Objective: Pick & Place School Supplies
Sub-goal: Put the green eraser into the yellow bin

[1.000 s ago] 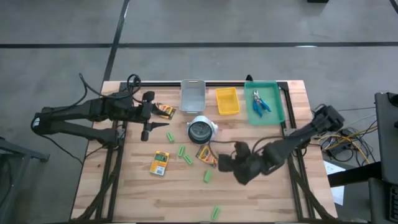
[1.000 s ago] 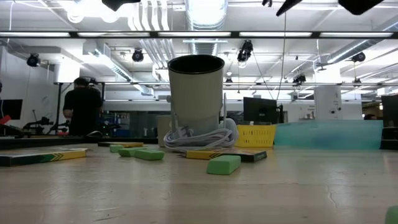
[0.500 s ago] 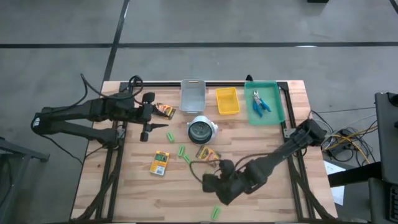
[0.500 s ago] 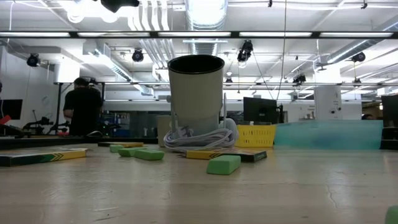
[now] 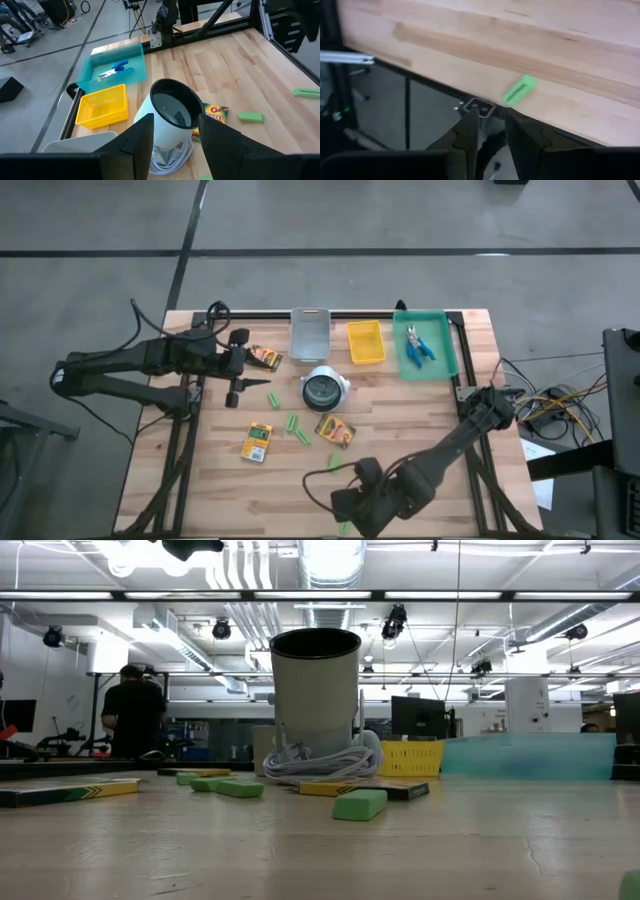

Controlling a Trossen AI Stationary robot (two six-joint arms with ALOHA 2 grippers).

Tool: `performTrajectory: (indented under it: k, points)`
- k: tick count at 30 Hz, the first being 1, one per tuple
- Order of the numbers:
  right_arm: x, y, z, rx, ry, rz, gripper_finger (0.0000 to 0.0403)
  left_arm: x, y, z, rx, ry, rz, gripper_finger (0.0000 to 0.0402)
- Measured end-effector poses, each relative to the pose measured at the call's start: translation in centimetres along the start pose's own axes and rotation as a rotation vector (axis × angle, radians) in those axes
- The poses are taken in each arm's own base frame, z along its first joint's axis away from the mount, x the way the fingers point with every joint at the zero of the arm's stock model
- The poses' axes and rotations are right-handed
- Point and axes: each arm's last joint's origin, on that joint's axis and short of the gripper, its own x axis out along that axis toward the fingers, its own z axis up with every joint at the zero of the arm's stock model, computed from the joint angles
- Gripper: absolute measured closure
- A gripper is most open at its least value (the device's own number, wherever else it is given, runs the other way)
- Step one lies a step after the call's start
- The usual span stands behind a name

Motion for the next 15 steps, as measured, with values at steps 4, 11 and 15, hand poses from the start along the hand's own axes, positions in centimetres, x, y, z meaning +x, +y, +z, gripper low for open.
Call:
performTrajectory:
  k: [4,11,15]
  points:
    - [-0.90,-0.04,-0.16,-0.005,-0.010,-0.006,0.0318,0.00,0.00,0.00,0.000,0.000,0.000,0.0241]
    - [-0.50,-0.44,-0.28,-0.076,-0.036,-0.015,0.0331,0.00,0.00,0.00,-0.002,0.000,0.000,0.0241]
    - [-0.36,-0.53,-0.38,-0.122,-0.035,-0.017,0.0337,0.00,0.00,0.00,-0.002,0.000,0.000,0.0241]
